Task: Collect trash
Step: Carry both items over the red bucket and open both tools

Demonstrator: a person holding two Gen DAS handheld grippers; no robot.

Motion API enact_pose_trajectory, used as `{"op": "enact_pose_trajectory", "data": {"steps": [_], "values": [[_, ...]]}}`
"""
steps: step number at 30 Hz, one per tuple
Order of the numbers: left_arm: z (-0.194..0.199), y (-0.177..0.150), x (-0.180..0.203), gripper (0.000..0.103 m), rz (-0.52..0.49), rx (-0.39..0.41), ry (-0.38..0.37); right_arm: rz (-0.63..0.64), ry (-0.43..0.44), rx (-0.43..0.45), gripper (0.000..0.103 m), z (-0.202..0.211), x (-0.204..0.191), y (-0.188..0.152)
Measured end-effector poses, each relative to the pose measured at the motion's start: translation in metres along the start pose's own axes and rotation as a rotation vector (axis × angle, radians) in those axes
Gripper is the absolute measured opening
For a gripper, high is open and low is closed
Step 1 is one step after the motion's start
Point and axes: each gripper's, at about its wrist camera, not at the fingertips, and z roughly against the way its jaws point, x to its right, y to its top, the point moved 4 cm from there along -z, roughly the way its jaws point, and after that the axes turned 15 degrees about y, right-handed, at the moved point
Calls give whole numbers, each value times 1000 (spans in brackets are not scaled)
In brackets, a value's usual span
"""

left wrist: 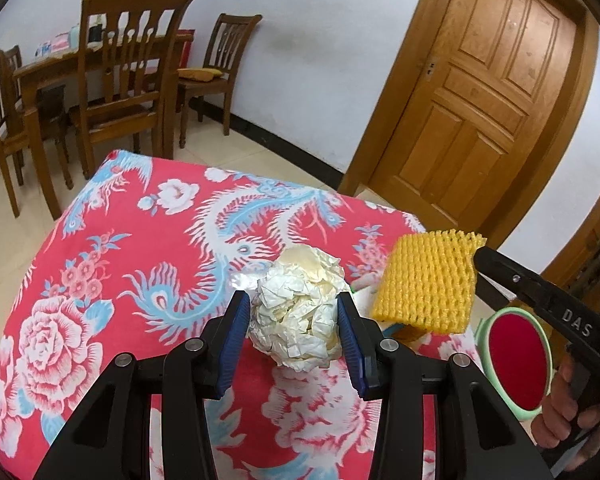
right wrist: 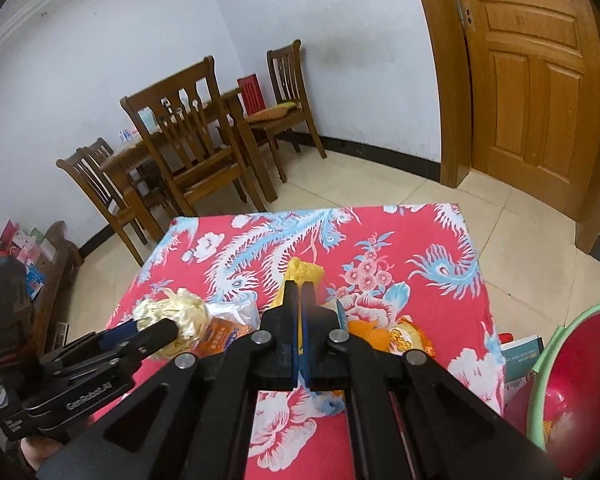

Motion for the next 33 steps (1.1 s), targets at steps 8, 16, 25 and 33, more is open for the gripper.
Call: {"op": "enact_pose_trajectory", "data": {"steps": [8,16,25,33], "values": [[14,-4,30,45,-51,9,-31,6,-23,71,3,48,2,-2],[26,-12,70,45,-108,9,-72,-22,-82,134,3,98,21,-10],[41,-24,127,45,-202,14,-132,-72,-155,199,3,152,52,-21],[48,-45,187,45,-306,2,-198,-142,-235,232,3,196,89,-41]]}}
